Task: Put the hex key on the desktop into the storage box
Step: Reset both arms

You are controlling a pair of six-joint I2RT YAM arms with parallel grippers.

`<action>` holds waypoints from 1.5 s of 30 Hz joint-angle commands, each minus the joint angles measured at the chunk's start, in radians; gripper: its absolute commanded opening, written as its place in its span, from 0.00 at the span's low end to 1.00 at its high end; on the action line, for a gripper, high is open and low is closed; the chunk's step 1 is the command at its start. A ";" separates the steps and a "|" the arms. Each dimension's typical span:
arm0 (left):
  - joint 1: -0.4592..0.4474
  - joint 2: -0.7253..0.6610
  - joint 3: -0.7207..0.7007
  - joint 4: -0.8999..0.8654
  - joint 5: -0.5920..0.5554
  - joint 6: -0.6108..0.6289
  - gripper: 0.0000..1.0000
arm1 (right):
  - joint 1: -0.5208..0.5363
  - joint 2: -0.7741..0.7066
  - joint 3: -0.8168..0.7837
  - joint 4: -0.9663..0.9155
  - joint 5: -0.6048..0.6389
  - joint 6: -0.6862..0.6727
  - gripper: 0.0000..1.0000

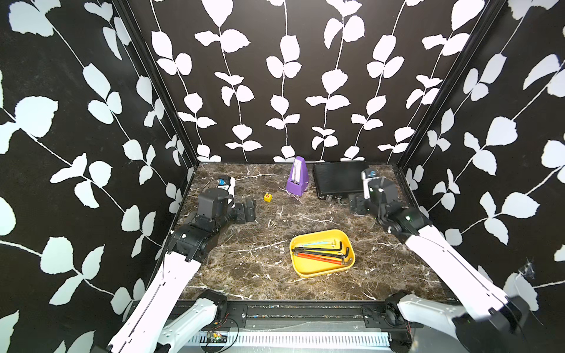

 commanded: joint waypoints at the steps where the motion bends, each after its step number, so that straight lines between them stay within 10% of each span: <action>1: -0.002 0.037 -0.036 0.075 -0.248 0.047 0.99 | -0.067 -0.056 -0.259 0.369 0.338 -0.123 0.99; 7: 0.025 0.176 -0.150 0.260 -0.244 0.229 0.99 | -0.312 0.018 -0.589 0.776 0.184 -0.081 0.99; 17: 0.197 0.475 -0.299 0.627 -0.243 0.314 0.99 | -0.378 0.405 -0.660 1.265 -0.059 -0.140 0.99; 28: 0.245 0.646 -0.486 1.206 -0.220 0.468 0.99 | -0.406 0.428 -0.691 1.320 -0.154 -0.142 0.99; 45: 0.312 0.607 -0.583 1.327 -0.124 0.408 0.99 | -0.406 0.422 -0.695 1.320 -0.156 -0.141 0.99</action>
